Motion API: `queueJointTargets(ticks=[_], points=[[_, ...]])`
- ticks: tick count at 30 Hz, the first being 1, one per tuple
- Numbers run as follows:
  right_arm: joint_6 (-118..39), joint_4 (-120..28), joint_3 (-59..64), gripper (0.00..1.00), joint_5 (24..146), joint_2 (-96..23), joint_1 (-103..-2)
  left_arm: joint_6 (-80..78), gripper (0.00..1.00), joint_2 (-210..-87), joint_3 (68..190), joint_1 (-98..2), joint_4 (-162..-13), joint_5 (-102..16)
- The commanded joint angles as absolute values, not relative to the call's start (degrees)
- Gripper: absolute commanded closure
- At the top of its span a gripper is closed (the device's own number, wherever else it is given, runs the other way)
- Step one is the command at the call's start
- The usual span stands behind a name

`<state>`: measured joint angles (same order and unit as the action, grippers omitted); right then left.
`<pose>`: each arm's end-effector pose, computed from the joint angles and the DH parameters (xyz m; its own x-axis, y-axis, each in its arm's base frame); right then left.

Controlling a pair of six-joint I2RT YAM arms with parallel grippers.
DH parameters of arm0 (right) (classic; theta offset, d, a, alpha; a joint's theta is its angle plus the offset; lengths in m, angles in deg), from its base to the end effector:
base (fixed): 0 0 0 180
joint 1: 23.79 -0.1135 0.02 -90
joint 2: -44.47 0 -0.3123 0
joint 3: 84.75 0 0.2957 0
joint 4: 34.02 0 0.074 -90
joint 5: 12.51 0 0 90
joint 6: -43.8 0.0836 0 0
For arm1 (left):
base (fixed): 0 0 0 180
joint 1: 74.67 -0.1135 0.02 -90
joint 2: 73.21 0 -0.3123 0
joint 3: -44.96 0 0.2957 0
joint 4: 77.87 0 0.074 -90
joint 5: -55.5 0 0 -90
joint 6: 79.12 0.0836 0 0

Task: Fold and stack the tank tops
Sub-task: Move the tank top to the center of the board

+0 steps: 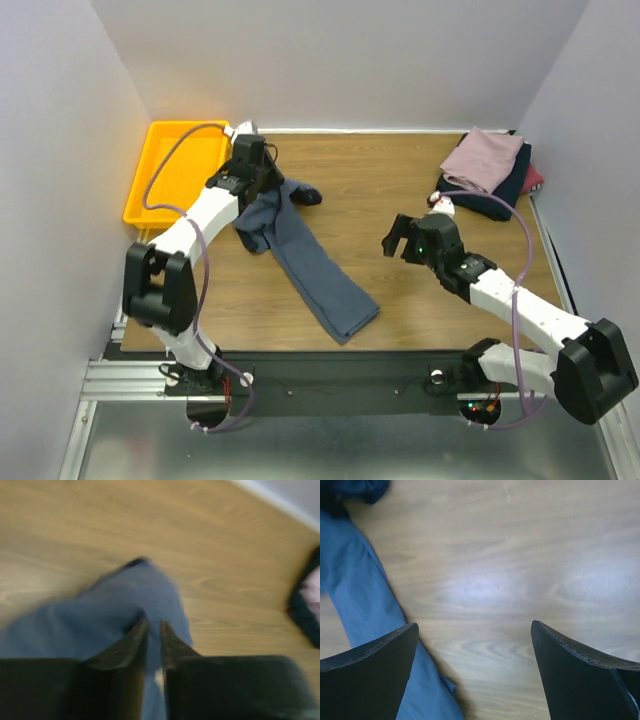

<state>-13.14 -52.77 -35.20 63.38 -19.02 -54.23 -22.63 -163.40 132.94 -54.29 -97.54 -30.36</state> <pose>0.2673 0.1335 0.2380 -0.5618 0.2835 -0.7772 -0.0095 0.9372 0.3488 0.4357 -0.1554 0.3557 -0.4484 -0.4208 -0.7886 0.0444 0.8707 -0.4899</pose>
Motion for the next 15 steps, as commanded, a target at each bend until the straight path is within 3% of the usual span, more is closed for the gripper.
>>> queueJointTargets(ticks=[1,6,10,13,15], points=[[-11.92,-48.19,-38.58,0.0,68.78,-17.33,-54.29,-25.68,0.62,-164.44,130.85,-56.14,-88.62,-39.25],[-12.36,-46.34,-45.0,0.0,76.34,-14.07,-55.87,-24.71,0.61,-159.88,129.01,-55.08,-92.29,-35.74],[-11.22,-47.39,-46.33,0.0,75.75,-11.09,-64.73,-28.04,0.61,-152.59,121.9,-52.71,-97.04,-30.65],[-11.22,-51.25,-43.62,0.05,67.85,-10.63,-72.63,-32.17,0.67,-146.54,110.42,-50.42,-95.65,-30.46],[-11.92,-53.19,-42.11,0.17,66.77,-12.04,-75.63,-35.06,0.7,-142.49,105.91,-48.41,-93.63,-31.86]])
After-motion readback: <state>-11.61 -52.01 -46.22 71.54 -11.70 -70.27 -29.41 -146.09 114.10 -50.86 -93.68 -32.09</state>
